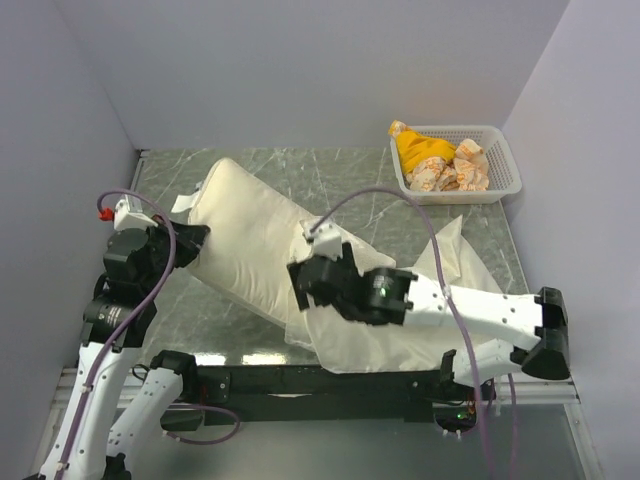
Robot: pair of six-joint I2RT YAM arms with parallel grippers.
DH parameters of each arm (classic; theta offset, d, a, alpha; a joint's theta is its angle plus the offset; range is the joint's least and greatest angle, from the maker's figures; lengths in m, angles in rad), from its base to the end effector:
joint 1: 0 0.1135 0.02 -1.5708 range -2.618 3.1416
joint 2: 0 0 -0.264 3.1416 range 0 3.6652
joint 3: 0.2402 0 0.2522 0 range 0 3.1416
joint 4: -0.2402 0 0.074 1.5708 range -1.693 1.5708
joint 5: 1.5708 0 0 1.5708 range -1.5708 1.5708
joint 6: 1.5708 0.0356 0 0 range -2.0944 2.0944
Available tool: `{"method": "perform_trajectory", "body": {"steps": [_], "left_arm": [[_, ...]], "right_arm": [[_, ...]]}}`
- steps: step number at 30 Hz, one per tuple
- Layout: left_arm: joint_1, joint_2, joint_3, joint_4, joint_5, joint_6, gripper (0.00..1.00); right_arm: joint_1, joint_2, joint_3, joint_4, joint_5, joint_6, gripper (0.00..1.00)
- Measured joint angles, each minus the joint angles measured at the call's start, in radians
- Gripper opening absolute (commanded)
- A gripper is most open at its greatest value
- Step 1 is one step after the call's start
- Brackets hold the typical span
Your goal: Put the pillow into the pillowcase
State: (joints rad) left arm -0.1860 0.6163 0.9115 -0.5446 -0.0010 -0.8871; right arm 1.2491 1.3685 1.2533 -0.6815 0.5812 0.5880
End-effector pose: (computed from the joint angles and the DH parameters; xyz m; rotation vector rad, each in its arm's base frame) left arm 0.1255 -0.0236 0.3677 -0.6486 1.7718 -0.7488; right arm 0.1101 0.2687 0.3294 -0.4631 2.1810 0.3152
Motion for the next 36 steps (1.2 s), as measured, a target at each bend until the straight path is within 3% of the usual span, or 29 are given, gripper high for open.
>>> {"method": "perform_trajectory", "body": {"steps": [4,6,8,16,19,20,23,31,36], "left_arm": [[0.0,0.013,-0.029,-0.026,-0.044,-0.019,0.01],[0.0,0.024,-0.037,-0.032,-0.055,-0.022,0.01],[0.0,0.03,-0.042,-0.042,-0.063,-0.024,0.01],[-0.001,0.029,-0.047,-0.052,-0.069,-0.024,0.01],[-0.001,0.029,-0.048,-0.053,-0.068,-0.024,0.01],[-0.001,0.029,-0.048,-0.055,-0.068,-0.023,0.01],[-0.001,0.03,-0.048,-0.06,-0.064,-0.019,0.01],[0.002,0.058,-0.05,-0.043,-0.077,0.023,0.01],[0.002,0.062,-0.05,-0.082,-0.072,0.061,0.02]], "right_arm": [[0.185,-0.053,-0.111,0.013,0.082,0.111,0.89],[0.267,-0.039,-0.157,0.003,0.131,0.181,0.98],[0.329,-0.005,-0.188,-0.024,0.174,0.249,1.0],[0.367,0.195,-0.229,-0.057,0.303,0.295,0.99],[0.343,0.249,-0.219,-0.058,0.33,0.269,0.69],[0.33,0.261,-0.214,-0.056,0.332,0.253,0.35],[0.288,0.26,-0.197,-0.053,0.337,0.193,0.0],[0.183,0.042,-0.066,-0.119,0.257,-0.034,0.0],[0.12,-0.092,0.166,-0.173,0.115,-0.19,0.0]]}}
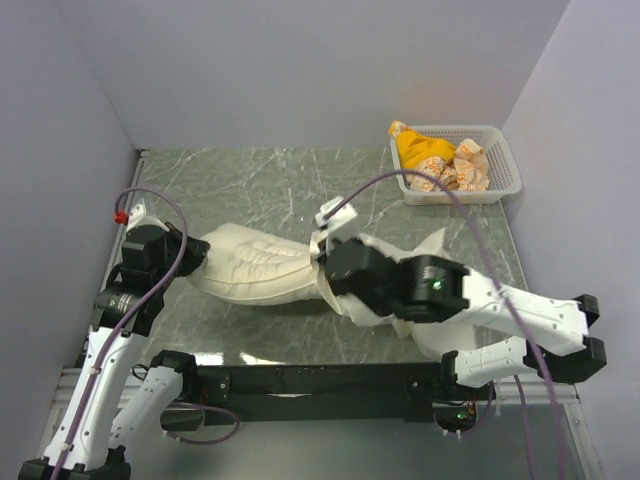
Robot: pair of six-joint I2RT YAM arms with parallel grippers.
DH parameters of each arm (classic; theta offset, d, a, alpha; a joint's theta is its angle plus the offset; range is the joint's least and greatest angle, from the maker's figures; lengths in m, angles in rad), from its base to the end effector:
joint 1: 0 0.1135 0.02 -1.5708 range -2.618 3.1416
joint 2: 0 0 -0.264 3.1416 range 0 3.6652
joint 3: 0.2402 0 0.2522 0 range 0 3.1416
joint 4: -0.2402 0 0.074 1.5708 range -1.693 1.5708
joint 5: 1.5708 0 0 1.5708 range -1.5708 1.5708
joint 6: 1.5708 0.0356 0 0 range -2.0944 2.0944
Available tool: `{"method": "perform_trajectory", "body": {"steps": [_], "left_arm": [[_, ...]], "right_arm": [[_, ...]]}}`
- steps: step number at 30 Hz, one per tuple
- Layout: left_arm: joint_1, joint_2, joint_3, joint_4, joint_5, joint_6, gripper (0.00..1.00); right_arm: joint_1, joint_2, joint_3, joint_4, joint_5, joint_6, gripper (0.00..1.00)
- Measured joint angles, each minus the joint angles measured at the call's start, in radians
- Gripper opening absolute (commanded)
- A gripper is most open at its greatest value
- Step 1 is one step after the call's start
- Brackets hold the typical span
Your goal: Put the pillow into the pillowcase
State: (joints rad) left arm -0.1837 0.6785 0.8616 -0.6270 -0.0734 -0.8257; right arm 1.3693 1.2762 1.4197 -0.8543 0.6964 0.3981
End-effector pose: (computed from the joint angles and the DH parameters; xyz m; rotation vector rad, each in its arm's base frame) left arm 0.1414 -0.0236 0.3358 -0.6950 1.9389 -0.5629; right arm 0.0732 0.2443 0.3944 -0.6636 1.9982 0.2582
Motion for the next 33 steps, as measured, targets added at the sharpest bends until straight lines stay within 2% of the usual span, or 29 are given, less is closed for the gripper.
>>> {"method": "perform_trajectory", "body": {"steps": [3,5,8,10,11,12,14,15,16,19,20,22,24,27,31,33], "left_arm": [[-0.001,-0.017,0.0,-0.056,0.026,0.005,0.13],[-0.003,-0.035,0.001,-0.084,0.048,0.005,0.15],[-0.004,-0.055,0.003,-0.105,0.066,0.007,0.32],[-0.004,-0.055,0.002,-0.105,0.077,0.01,0.47],[-0.004,-0.052,0.001,-0.103,0.085,0.011,0.51],[-0.004,-0.048,-0.005,-0.096,0.095,0.013,0.6],[-0.004,-0.035,-0.016,-0.09,0.104,0.021,0.68],[-0.004,-0.022,-0.018,-0.088,0.113,0.027,0.79],[-0.004,-0.008,-0.018,-0.084,0.119,0.036,0.86],[-0.004,0.049,0.006,-0.079,0.118,0.086,0.89],[-0.005,0.074,0.028,-0.082,0.111,0.106,0.95],[-0.01,0.104,0.07,-0.078,0.1,0.142,0.99],[-0.029,0.117,0.108,-0.065,0.096,0.172,0.99],[-0.143,0.12,0.125,-0.028,0.043,0.187,0.99],[-0.357,0.153,0.124,-0.037,-0.106,0.187,0.99],[-0.426,0.177,0.123,-0.042,-0.167,0.186,0.99]], "right_arm": [[-0.105,-0.023,0.137,0.005,-0.146,-0.058,0.0],[-0.209,-0.028,0.161,0.033,-0.262,-0.08,0.0],[-0.39,-0.002,0.126,0.088,-0.444,-0.086,0.0],[-0.492,0.057,0.068,0.145,-0.55,-0.082,0.0],[-0.528,0.091,0.039,0.178,-0.596,-0.078,0.0],[-0.562,0.143,0.01,0.212,-0.644,-0.074,0.0],[-0.606,0.25,-0.027,0.251,-0.73,-0.055,0.0],[-0.622,0.31,-0.034,0.261,-0.766,-0.046,0.0],[-0.631,0.361,-0.035,0.263,-0.795,-0.039,0.0],[-0.645,0.459,-0.034,0.283,-0.849,-0.021,0.0],[-0.648,0.478,-0.029,0.287,-0.868,-0.016,0.0],[-0.653,0.488,-0.017,0.285,-0.89,-0.005,0.0],[-0.659,0.489,0.01,0.286,-0.909,0.003,0.0],[-0.66,0.484,0.045,0.33,-0.951,0.02,0.0],[-0.655,0.459,0.054,0.345,-0.963,0.029,0.0],[-0.658,0.45,0.069,0.333,-0.964,0.03,0.0]]}}
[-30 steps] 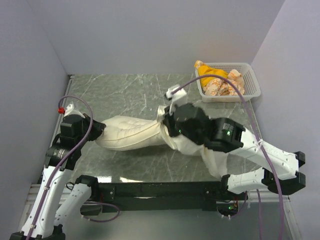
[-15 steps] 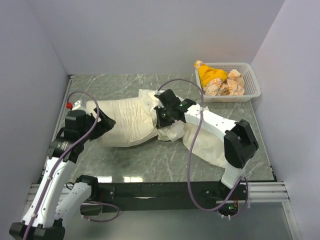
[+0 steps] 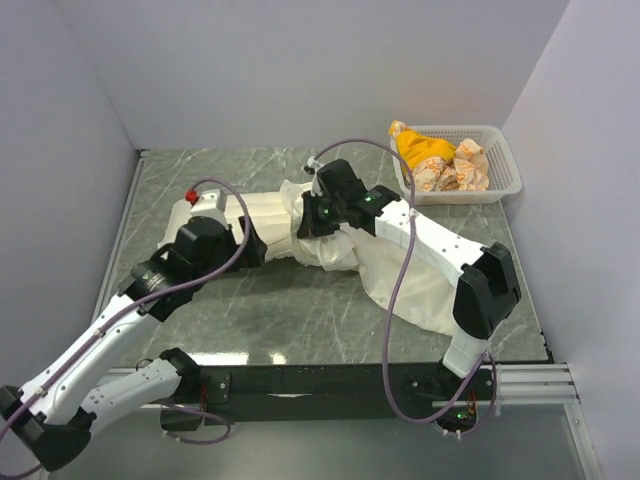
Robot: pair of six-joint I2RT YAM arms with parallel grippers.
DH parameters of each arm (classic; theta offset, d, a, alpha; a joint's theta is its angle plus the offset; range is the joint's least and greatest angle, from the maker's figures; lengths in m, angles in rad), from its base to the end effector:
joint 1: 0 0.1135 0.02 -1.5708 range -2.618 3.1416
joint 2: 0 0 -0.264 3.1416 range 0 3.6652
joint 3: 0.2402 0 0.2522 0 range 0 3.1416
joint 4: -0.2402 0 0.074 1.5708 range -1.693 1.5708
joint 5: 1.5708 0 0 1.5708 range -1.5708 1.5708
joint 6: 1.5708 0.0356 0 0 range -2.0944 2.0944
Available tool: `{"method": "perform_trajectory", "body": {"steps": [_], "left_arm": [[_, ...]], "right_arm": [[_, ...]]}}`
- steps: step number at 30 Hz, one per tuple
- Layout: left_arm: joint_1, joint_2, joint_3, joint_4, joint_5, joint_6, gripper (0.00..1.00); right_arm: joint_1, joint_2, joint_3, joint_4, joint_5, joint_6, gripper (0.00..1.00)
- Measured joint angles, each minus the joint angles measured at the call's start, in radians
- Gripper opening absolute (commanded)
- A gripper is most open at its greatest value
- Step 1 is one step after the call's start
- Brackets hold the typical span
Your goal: Put the pillow into the pillowcase
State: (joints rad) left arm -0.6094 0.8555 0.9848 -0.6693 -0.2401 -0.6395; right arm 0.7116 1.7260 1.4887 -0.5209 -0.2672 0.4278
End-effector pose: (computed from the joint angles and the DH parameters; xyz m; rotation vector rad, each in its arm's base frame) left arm 0.1485 -0.0933 0.3481 -0.1774 2.1259 -0.4966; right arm 0.2905 0.2629 0.3006 -0.4889 2.4163 0.8497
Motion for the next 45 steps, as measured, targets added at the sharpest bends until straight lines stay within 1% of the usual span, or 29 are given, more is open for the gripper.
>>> {"method": "perform_trajectory", "body": {"steps": [2,6,10,13,15,16,20,22,23,25,32,34,36,39,41,43,45], "left_arm": [[-0.06,0.026,-0.004,-0.005,-0.065,0.0,0.99],[-0.14,0.081,-0.006,-0.003,-0.146,0.001,0.99],[-0.212,0.219,0.024,-0.036,-0.264,0.0,0.99],[-0.24,0.334,0.077,-0.063,-0.344,0.004,0.99],[-0.253,0.378,0.104,-0.081,-0.397,0.005,0.99],[-0.259,0.393,0.116,-0.092,-0.42,0.004,0.97],[-0.272,0.42,0.153,-0.119,-0.505,0.0,0.81],[-0.275,0.433,0.174,-0.131,-0.545,-0.001,0.77],[-0.276,0.441,0.184,-0.133,-0.56,0.005,0.74],[-0.281,0.462,0.202,-0.133,-0.594,0.016,0.73],[-0.328,0.575,0.266,-0.168,-0.748,0.023,0.76],[-0.341,0.617,0.289,-0.216,-0.798,0.0,0.77],[-0.352,0.655,0.312,-0.259,-0.844,-0.031,0.82],[-0.361,0.678,0.314,-0.278,-0.881,-0.039,0.9],[-0.363,0.678,0.313,-0.27,-0.889,-0.028,0.94],[-0.363,0.663,0.305,-0.241,-0.883,-0.006,0.95],[-0.358,0.612,0.265,-0.147,-0.845,0.063,0.94]], "right_arm": [[-0.004,-0.004,0.028,-0.016,0.0,-0.002,0.0],[-0.016,-0.018,0.082,-0.048,0.0,-0.004,0.0],[-0.029,-0.05,0.092,-0.076,0.0,-0.007,0.0],[-0.037,-0.064,0.098,-0.096,-0.001,-0.011,0.0],[-0.043,-0.069,0.1,-0.108,-0.004,-0.014,0.0],[-0.047,-0.07,0.103,-0.116,-0.006,-0.018,0.0],[-0.059,-0.076,0.116,-0.131,-0.01,-0.025,0.0],[-0.066,-0.086,0.116,-0.139,-0.011,-0.029,0.0],[-0.068,-0.092,0.116,-0.146,-0.012,-0.03,0.0],[-0.073,-0.104,0.116,-0.153,-0.013,-0.032,0.0],[-0.087,-0.132,0.116,-0.172,-0.015,-0.041,0.0],[-0.093,-0.134,0.116,-0.176,-0.016,-0.041,0.0],[-0.097,-0.135,0.116,-0.176,-0.018,-0.044,0.0],[-0.1,-0.136,0.116,-0.179,-0.022,-0.045,0.0],[-0.101,-0.136,0.116,-0.18,-0.023,-0.046,0.0],[-0.103,-0.138,0.116,-0.183,-0.023,-0.049,0.0],[-0.105,-0.142,0.116,-0.184,-0.023,-0.052,0.0]]}}
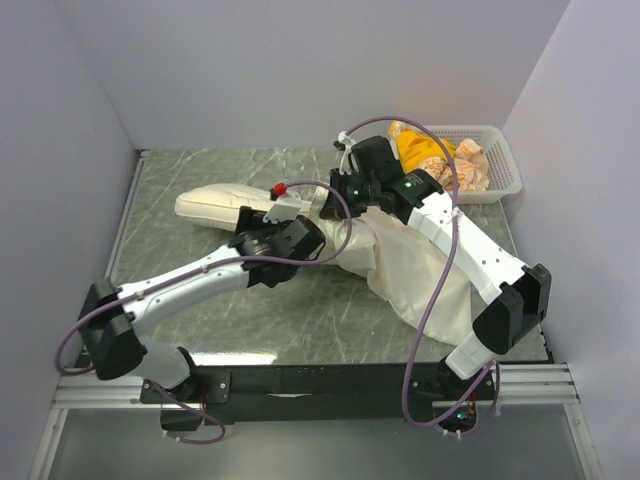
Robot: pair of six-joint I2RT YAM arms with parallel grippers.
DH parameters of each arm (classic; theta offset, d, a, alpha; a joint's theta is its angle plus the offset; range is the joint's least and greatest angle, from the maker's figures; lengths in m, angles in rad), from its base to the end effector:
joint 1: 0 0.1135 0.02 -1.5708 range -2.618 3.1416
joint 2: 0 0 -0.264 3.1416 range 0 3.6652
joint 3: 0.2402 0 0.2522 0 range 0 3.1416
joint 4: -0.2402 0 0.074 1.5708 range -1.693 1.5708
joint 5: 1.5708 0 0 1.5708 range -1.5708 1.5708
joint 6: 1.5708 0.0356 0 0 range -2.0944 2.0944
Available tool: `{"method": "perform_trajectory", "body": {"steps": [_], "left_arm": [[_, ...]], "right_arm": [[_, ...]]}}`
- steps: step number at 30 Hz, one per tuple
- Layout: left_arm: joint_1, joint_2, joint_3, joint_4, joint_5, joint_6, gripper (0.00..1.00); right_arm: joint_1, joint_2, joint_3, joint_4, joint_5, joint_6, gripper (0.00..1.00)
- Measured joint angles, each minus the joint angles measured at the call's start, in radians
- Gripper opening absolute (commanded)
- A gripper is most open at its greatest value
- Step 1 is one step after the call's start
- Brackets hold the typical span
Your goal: Put the pillow into the pillowcase
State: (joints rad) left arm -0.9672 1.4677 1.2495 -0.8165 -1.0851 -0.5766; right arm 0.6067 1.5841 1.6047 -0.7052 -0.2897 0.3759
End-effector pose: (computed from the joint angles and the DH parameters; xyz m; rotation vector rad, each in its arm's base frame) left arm 0.1912 -0.2219 0.3037 0.0629 2.0148 0.4782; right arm 0.2825 0.2084 0.3741 -0.4337 2.3238 0.8313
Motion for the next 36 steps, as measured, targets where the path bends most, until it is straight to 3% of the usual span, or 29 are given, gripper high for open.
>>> {"method": "perform_trajectory", "body": {"steps": [5,10,26,29,30,35,36], "left_arm": [[0.06,-0.158,-0.121,0.24,0.161,0.185,0.92],[0.114,-0.196,-0.15,0.389,0.251,0.327,0.94],[0.213,-0.188,-0.156,0.562,0.553,0.487,0.92],[0.222,-0.181,-0.168,0.597,0.595,0.491,0.79],[0.226,-0.175,-0.168,0.608,0.605,0.494,0.66],[0.23,-0.124,-0.167,0.656,0.621,0.511,0.21],[0.231,-0.118,-0.166,0.661,0.62,0.505,0.01]], "right_arm": [[-0.004,-0.021,0.0,-0.012,-0.001,0.0,0.0],[-0.005,-0.039,0.0,-0.014,-0.007,0.0,0.0],[-0.023,-0.045,0.0,-0.022,-0.006,-0.007,0.0],[-0.024,-0.045,0.0,-0.024,-0.006,-0.008,0.0],[-0.024,-0.045,0.0,-0.024,-0.006,-0.008,0.0],[-0.024,-0.045,0.0,-0.026,-0.004,-0.008,0.0],[-0.024,-0.045,0.0,-0.027,-0.002,-0.008,0.0]]}}
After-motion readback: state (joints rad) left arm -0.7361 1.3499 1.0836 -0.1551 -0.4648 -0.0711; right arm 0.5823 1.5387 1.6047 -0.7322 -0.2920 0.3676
